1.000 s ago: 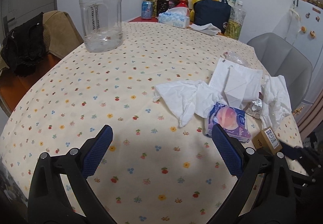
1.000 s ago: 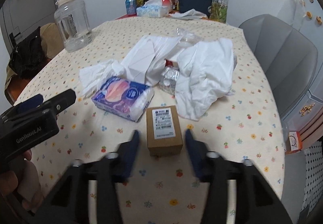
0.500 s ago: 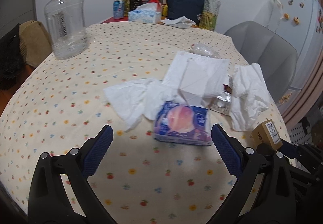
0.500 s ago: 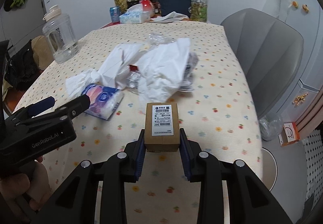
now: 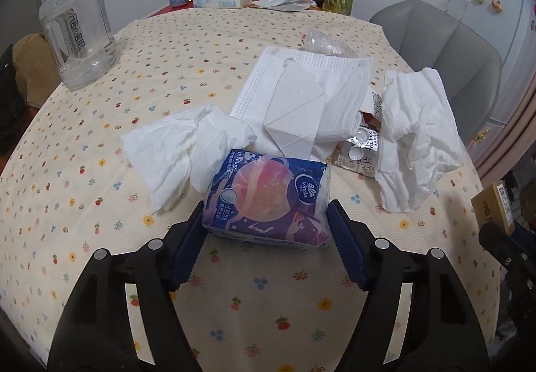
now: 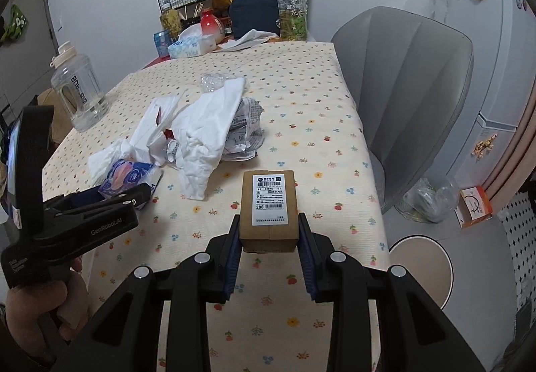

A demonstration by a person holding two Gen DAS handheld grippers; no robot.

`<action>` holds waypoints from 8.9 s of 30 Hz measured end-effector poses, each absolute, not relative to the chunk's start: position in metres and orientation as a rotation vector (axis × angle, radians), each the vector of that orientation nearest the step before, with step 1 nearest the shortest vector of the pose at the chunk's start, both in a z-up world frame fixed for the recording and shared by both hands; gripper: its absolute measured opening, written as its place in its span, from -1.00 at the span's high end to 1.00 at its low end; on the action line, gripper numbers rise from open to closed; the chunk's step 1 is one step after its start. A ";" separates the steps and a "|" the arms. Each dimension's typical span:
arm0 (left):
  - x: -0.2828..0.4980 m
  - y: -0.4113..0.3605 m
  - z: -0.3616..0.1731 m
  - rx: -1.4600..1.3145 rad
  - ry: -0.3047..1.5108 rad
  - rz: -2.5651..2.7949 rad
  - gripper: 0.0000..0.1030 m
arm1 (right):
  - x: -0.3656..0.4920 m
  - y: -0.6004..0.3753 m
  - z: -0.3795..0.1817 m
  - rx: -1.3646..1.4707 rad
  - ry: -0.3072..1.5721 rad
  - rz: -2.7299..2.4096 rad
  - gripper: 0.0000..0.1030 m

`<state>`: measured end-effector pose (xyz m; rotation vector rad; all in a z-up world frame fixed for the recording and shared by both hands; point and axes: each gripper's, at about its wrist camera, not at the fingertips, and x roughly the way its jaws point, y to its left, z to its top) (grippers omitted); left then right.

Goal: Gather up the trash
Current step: 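Grasp the blue tissue pack with the left gripper while the right gripper holds the box, then carry both items to the wastebasket and open both grippers to drop them, then move both tools back over the table toward the tissues, then grasp a white tissue with the left gripper while the right gripper grasps another tissue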

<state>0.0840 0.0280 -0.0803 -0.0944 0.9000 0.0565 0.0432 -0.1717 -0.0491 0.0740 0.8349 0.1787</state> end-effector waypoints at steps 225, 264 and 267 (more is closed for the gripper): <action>0.136 0.055 -0.044 -0.289 0.756 -0.054 0.31 | 0.102 -0.141 -0.031 0.061 0.768 0.222 -0.38; 0.095 -0.003 0.008 -0.180 0.667 -0.083 0.31 | 0.049 -0.204 0.013 0.167 0.676 0.208 0.88; 0.094 -0.022 0.011 -0.160 0.663 -0.110 0.31 | 0.043 -0.221 0.014 0.182 0.668 0.183 0.88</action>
